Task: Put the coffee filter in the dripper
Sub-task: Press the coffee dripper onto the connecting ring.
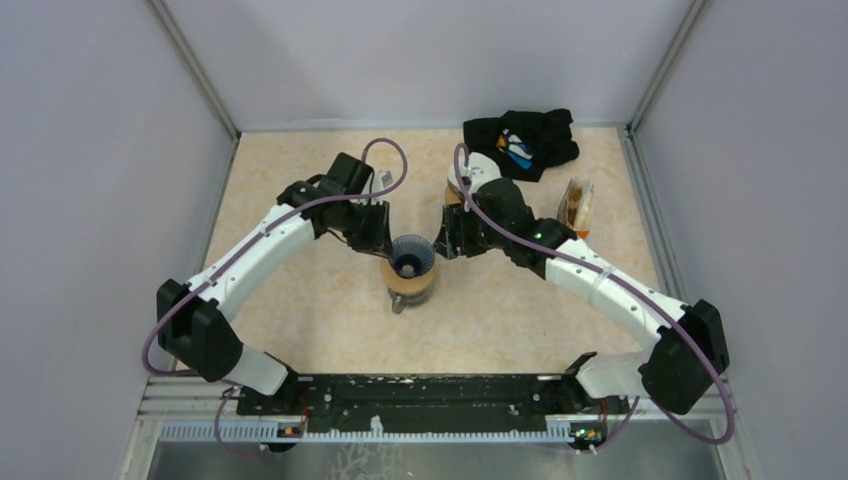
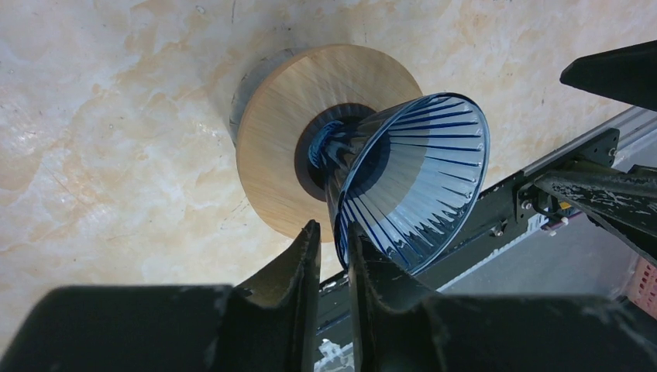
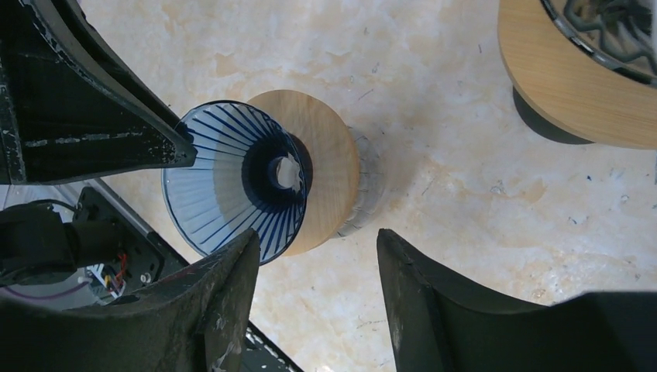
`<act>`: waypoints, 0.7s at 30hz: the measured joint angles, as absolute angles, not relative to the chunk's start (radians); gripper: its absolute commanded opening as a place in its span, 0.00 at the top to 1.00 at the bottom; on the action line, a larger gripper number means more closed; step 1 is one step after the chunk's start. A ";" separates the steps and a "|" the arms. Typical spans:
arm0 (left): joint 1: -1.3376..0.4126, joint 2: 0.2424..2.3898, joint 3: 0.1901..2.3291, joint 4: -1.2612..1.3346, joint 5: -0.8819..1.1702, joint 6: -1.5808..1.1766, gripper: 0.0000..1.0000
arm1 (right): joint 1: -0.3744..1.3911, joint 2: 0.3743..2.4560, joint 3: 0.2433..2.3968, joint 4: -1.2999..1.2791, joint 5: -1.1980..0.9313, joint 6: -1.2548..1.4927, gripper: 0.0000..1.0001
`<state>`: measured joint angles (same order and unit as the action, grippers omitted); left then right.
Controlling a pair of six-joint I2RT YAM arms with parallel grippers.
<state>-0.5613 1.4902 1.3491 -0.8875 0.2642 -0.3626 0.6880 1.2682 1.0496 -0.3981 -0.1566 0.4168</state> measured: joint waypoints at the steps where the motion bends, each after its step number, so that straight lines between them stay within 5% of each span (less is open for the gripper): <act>1: -0.561 1.488 1.342 -0.885 0.264 -0.364 0.77 | 0.690 1.276 1.050 -0.392 -0.160 0.421 0.46; 10: -0.561 1.485 1.280 -0.873 0.264 -0.373 0.81 | 0.700 1.337 1.050 -0.373 -0.191 0.435 0.58; 21: -0.561 1.481 1.276 -0.868 0.261 -0.374 0.82 | 0.705 1.373 1.071 -0.360 -0.199 0.442 0.59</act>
<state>-0.5613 1.4807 1.2762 -0.8677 0.2607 -0.3737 0.7052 1.3731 1.0706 -0.3595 -0.1993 0.4416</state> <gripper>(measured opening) 0.182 0.412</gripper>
